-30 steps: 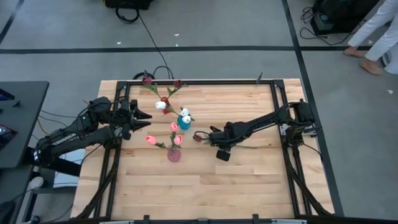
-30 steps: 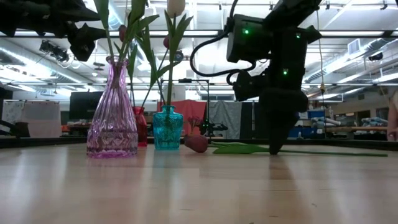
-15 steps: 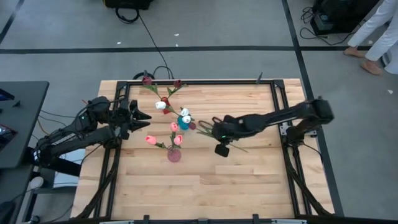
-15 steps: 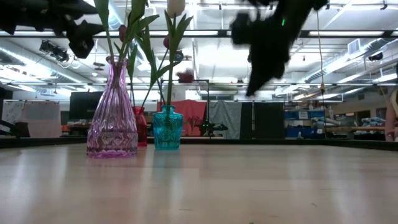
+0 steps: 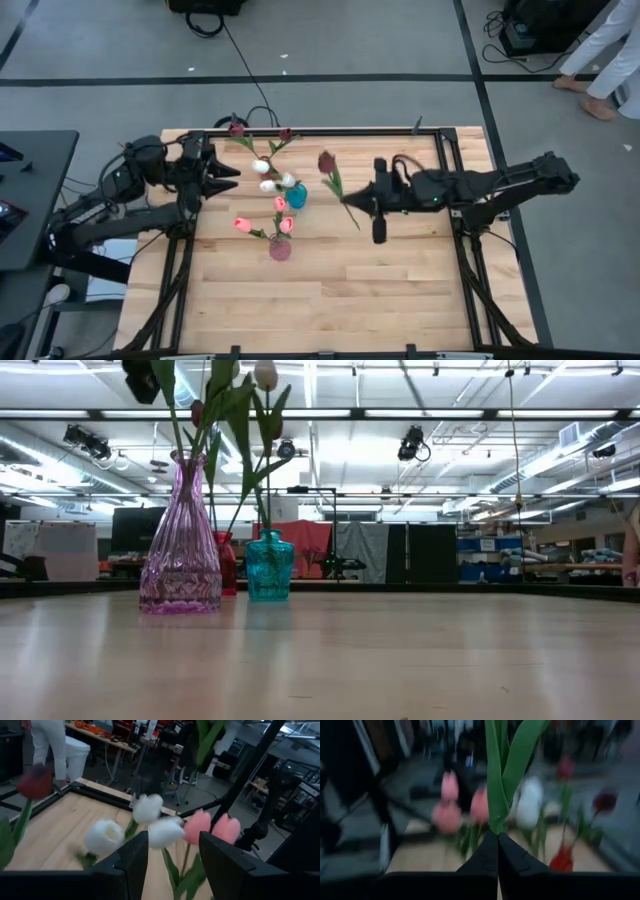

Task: Sort flowers into vase by color
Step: Put the red flower into the red vase

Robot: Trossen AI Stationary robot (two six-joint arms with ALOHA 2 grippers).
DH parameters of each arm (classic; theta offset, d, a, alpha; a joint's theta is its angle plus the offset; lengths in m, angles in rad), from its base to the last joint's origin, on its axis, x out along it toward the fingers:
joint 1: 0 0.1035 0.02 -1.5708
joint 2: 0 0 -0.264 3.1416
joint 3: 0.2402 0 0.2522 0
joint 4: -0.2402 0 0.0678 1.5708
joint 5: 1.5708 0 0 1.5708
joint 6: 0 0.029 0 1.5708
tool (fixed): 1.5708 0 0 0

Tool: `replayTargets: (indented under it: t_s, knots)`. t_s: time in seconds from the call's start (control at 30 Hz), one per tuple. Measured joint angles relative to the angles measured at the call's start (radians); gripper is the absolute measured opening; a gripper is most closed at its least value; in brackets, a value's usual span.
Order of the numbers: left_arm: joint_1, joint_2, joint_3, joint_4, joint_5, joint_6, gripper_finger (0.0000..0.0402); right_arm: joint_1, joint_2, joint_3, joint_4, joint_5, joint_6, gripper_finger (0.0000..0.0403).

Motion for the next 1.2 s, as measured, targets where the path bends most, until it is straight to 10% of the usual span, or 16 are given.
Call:
replayTargets:
  t_s: [0.27,1.2]
  knots:
    - [0.000,0.201,0.168,-0.002,0.062,0.084,0.0182,-0.088,0.093,0.011,0.367,-0.129,-0.138,0.0003]
    - [0.000,0.571,0.403,0.365,0.051,0.267,0.0182,-0.322,0.465,0.674,0.108,-0.277,-0.176,0.0003]
